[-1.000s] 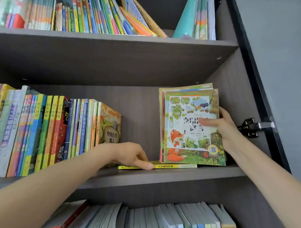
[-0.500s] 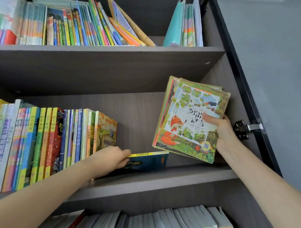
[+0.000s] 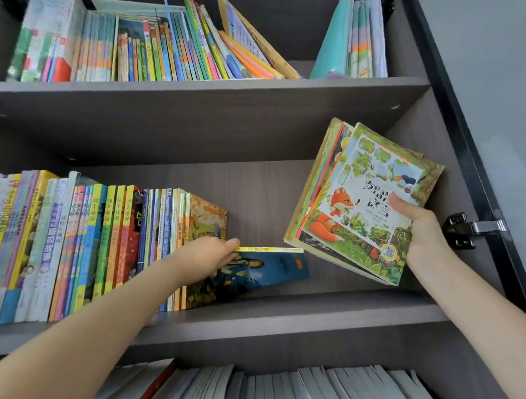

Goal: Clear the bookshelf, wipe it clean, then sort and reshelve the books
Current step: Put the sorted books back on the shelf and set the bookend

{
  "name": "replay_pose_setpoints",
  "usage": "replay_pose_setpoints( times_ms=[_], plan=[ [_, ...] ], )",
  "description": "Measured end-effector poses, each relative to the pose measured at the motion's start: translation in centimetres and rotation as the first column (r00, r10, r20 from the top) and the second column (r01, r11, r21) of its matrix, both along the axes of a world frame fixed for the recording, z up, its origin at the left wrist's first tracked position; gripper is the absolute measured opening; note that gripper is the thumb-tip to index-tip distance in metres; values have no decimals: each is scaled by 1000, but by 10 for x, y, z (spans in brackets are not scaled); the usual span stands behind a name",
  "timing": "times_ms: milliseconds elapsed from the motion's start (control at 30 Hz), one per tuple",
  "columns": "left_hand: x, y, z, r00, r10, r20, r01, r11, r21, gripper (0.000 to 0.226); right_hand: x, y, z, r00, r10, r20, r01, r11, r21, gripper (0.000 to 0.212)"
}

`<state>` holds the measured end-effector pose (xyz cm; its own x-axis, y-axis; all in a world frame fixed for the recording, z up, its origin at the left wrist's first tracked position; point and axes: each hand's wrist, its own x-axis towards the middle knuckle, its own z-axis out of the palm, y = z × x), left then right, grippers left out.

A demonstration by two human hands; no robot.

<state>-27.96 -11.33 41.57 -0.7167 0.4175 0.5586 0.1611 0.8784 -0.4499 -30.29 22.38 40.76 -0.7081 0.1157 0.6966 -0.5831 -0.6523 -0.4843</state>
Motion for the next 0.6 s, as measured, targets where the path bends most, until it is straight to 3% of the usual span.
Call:
replay_pose_setpoints(
  times_ms=[100,167,467,600],
  plan=[
    [-3,-4,2,1000,-19,-8,19,999,35,11,5,-4,1,1000,1,19,-1,1000,-21,19],
    [-4,-3,6,999,-50,-10,51,995,87,14,7,-7,1,999,6,34,-4,999,-39,13],
    [-16,1,19,1000,-7,-10,9,984,178,15,15,-16,2,999,32,4,-32,995,-91,37],
    [-22,6,23,999,18,-45,-8,977,211,15,18,-18,4,999,35,6,-34,992,-123,28]
  ],
)
